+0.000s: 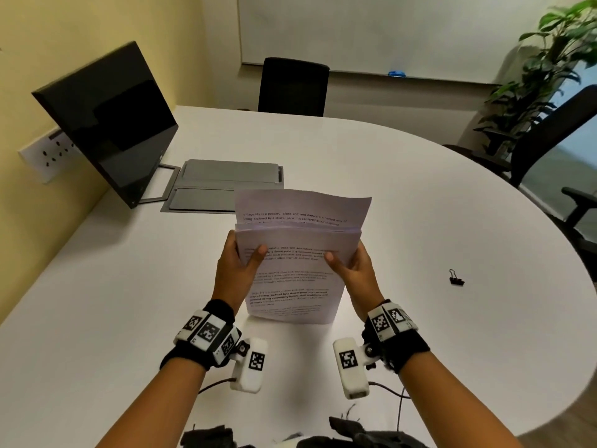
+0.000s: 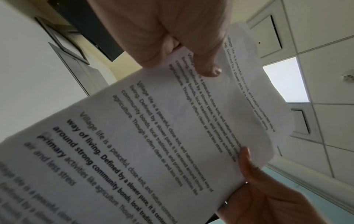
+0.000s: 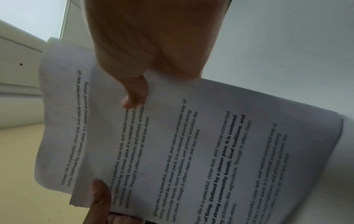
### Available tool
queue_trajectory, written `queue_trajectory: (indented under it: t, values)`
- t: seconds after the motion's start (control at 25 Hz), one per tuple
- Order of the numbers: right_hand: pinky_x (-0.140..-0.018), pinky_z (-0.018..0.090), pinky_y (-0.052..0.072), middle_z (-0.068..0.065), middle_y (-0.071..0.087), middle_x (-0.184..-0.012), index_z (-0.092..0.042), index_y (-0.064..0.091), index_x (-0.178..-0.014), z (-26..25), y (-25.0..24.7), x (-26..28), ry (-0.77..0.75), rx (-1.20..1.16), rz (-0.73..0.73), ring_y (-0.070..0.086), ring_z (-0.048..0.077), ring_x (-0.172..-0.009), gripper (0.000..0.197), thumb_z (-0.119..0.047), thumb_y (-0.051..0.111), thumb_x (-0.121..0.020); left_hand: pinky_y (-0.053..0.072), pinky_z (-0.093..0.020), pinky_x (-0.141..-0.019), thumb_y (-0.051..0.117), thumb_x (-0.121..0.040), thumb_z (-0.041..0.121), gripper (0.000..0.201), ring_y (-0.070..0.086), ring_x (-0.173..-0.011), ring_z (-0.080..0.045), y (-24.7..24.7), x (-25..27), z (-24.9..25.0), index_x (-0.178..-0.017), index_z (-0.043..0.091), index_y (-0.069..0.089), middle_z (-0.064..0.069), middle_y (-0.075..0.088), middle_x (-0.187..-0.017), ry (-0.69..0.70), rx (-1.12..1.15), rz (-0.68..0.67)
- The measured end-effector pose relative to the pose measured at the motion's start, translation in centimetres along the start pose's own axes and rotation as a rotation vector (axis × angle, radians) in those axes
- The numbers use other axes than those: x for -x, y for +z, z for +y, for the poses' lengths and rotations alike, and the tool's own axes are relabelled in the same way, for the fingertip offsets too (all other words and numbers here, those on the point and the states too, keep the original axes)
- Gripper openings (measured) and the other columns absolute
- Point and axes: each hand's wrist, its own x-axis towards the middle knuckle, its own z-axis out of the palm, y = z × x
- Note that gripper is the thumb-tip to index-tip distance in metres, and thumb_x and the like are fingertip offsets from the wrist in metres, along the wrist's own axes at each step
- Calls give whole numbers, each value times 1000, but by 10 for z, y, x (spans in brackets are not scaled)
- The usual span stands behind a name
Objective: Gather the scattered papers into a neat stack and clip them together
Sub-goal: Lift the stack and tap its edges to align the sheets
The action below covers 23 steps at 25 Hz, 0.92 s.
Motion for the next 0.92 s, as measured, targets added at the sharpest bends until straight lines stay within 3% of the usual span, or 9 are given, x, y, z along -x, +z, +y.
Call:
queue_trajectory:
  t: [0.2,0.32,0.48,0.56,0.76,0.92]
  values:
    - [-75,24,54,7,66,-110,-4,49,-124,-5,6,8,-9,-49,52,66,14,-95,37,-7,59,-88,52,-11,-62,58,-89,21,21,64,-77,1,4,6,9,-108,19,50,13,61,-92,63,-35,69]
    - [-74,22,54,8,65,-110,-1,48,-123,-9,10,9,-34,-61,50,66,14,-94,36,-6,57,-89,52,-10,-62,58,-88,20,20,64,-76,6,2,5,15,-106,18,49,15,60,-91,104,-41,96]
    - [-74,19,52,9,63,-112,-6,49,-122,-2,9,11,-33,7,76,60,18,-99,42,-12,67,-84,55,-18,-69,64,-83,24,34,62,-85,-6,-5,9,12,-109,14,45,9,62,-94,66,13,52]
    - [-72,15,52,9,60,-115,-7,46,-126,5,9,14,4,29,84,58,15,-100,44,-11,64,-86,54,-21,-72,64,-83,26,37,62,-89,-9,-7,13,5,-114,15,45,8,62,-97,43,7,37]
    - [-80,28,52,7,59,-115,-6,42,-129,17,14,19,55,-66,78,59,18,-100,37,-4,50,-93,55,-34,-79,53,-92,27,26,63,-96,-19,-4,19,-8,-117,20,51,2,64,-102,-42,-37,19]
    - [-87,35,52,8,59,-114,-7,44,-126,12,15,17,32,-42,108,59,19,-101,35,-4,52,-92,55,-28,-76,53,-91,29,24,63,-92,-14,-3,17,-3,-113,21,52,4,64,-99,-13,-16,51]
